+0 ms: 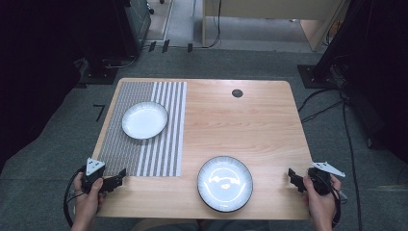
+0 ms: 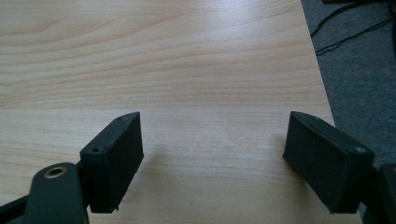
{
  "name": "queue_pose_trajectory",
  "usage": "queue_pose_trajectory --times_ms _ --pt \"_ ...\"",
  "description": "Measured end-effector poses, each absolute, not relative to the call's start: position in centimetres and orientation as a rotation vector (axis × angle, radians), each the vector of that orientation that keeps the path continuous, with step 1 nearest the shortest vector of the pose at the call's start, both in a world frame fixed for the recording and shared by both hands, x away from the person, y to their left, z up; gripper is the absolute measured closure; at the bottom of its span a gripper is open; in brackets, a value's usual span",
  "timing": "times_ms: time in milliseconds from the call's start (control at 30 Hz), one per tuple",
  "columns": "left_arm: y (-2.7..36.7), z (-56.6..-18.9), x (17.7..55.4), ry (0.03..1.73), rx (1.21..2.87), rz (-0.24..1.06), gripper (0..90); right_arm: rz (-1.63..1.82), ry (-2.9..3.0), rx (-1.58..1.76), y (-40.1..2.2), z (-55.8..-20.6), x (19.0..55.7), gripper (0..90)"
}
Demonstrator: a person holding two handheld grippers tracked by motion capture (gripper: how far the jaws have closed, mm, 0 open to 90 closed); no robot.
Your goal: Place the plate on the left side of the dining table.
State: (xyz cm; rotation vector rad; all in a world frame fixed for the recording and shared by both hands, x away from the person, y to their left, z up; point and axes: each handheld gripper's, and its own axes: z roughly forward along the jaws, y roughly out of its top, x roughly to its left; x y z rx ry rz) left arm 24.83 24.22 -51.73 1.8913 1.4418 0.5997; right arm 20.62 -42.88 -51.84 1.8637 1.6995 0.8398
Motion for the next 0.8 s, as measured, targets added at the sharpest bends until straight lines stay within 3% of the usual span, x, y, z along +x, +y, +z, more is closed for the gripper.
queue_pose_trajectory --times_ms 300,400,800 --pt "24.3 -51.7 24.8 1.440 1.887 0.594 14.9 0.762 1.712 1.822 -41.8 -52.1 20.8 12.4" --pt "24.3 -51.7 24.8 1.440 1.888 0.595 14.9 0.736 1.741 1.814 -41.3 -52.4 20.9 0.0" --pt "24.2 -51.7 24.8 1.440 1.890 0.597 14.8 0.742 1.714 1.811 -41.0 -52.6 20.7 0.0"
